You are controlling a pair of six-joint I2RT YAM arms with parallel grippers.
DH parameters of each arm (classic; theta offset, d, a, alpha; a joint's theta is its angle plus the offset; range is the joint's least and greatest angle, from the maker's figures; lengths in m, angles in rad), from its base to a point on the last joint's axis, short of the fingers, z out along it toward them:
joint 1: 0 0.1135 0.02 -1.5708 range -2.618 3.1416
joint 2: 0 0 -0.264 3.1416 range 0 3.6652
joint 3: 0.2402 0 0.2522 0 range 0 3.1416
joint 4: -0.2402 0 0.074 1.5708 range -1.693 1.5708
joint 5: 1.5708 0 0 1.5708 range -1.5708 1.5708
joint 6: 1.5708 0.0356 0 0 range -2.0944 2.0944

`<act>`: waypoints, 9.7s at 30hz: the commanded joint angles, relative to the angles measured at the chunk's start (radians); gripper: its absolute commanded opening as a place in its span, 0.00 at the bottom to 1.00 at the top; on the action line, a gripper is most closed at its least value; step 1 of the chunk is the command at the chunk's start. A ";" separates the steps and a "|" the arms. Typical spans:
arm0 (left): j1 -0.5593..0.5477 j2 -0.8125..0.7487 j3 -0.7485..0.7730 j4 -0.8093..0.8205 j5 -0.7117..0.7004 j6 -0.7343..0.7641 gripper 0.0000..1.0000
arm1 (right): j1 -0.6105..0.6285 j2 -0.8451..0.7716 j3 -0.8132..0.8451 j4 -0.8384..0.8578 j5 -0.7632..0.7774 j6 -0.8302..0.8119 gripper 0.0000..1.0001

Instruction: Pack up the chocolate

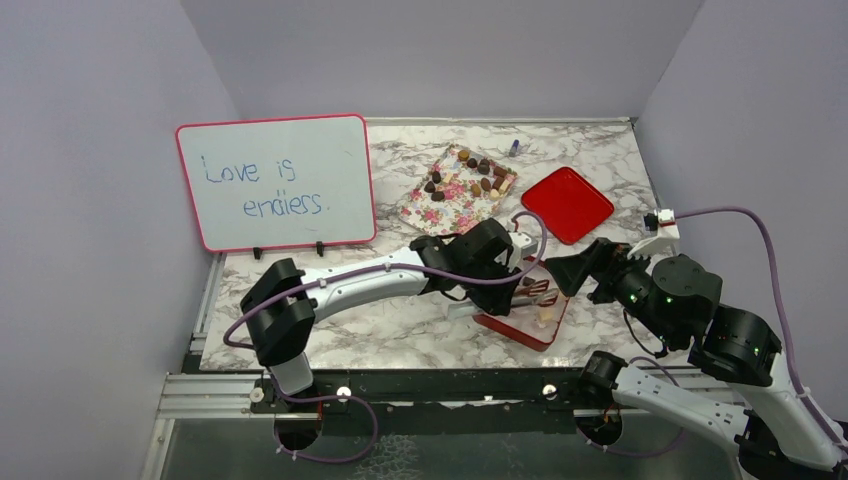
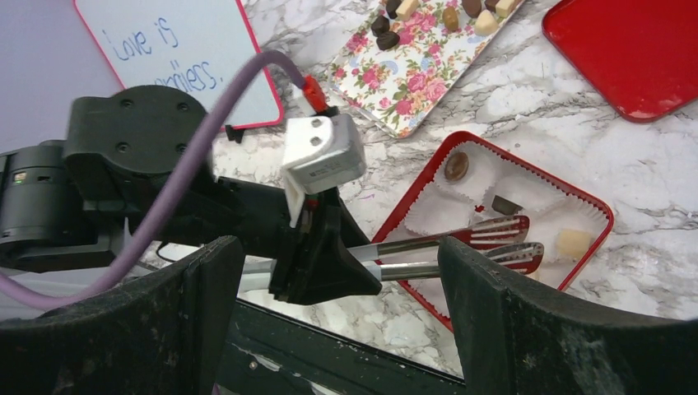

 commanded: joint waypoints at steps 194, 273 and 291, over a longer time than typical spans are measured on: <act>0.341 0.116 0.290 -0.134 -0.353 0.097 0.22 | 0.008 -0.109 0.063 -0.131 -0.010 0.056 0.94; 0.049 -0.037 0.085 -0.203 -0.061 0.169 0.35 | 0.008 -0.081 0.078 -0.144 0.069 0.030 0.94; 0.053 -0.117 0.166 -0.188 -0.255 0.109 0.35 | 0.008 -0.061 0.009 -0.090 0.025 0.038 0.94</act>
